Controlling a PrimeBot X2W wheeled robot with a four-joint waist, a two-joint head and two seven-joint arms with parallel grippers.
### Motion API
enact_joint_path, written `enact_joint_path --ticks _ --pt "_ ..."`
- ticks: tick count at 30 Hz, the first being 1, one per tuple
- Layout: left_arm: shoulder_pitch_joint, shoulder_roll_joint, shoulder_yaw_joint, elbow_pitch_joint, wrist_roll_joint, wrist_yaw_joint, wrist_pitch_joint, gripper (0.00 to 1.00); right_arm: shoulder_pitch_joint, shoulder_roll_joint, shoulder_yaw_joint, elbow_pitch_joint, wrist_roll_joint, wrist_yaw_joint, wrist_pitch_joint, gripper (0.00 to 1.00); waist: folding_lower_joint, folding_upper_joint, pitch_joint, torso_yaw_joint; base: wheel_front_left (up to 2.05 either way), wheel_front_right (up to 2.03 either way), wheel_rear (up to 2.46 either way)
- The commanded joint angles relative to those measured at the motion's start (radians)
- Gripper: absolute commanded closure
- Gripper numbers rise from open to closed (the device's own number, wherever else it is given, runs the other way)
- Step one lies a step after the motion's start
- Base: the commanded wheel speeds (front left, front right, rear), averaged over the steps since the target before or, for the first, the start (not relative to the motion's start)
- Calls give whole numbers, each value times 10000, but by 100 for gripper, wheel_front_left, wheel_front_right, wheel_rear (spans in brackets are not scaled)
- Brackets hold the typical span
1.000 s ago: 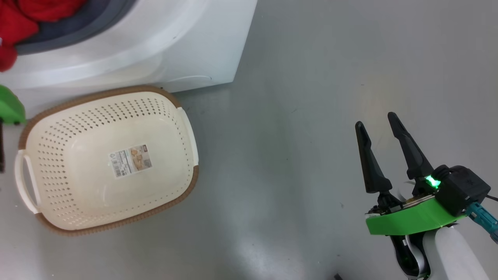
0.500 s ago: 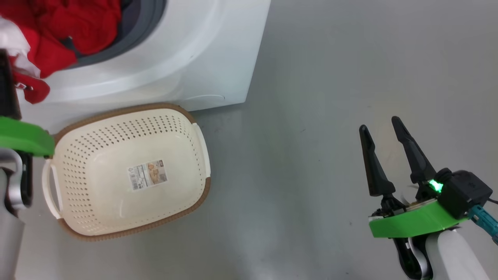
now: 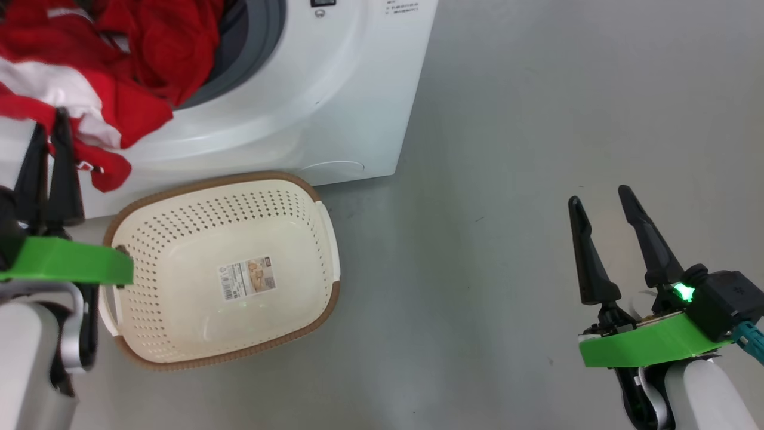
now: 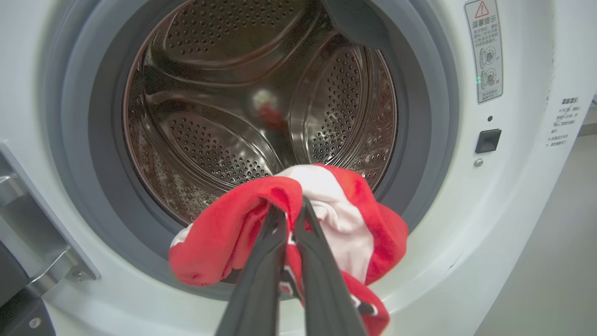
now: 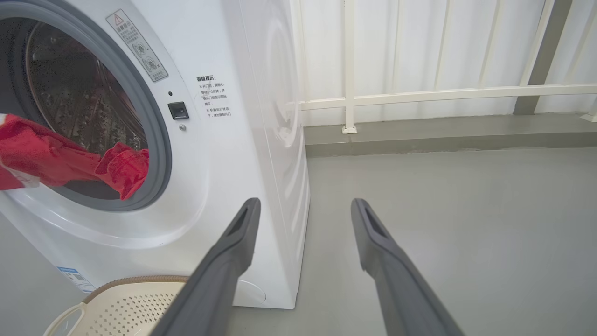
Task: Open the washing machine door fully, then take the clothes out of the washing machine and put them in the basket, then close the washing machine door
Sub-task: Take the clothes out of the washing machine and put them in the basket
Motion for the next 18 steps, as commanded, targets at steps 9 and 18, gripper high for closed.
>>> enact_joint_path --ticks 9,18 --pt "1171 562 300 -2489 194 759 566 100 191 -100 10 -355 44 62 -63 0 -1 -1 -162 187 0 0 0" --pt "2223 494 163 -4117 260 1269 1021 100 264 -100 -145 -384 72 62 -63 0 -1 -1 -333 273 0 0 0"
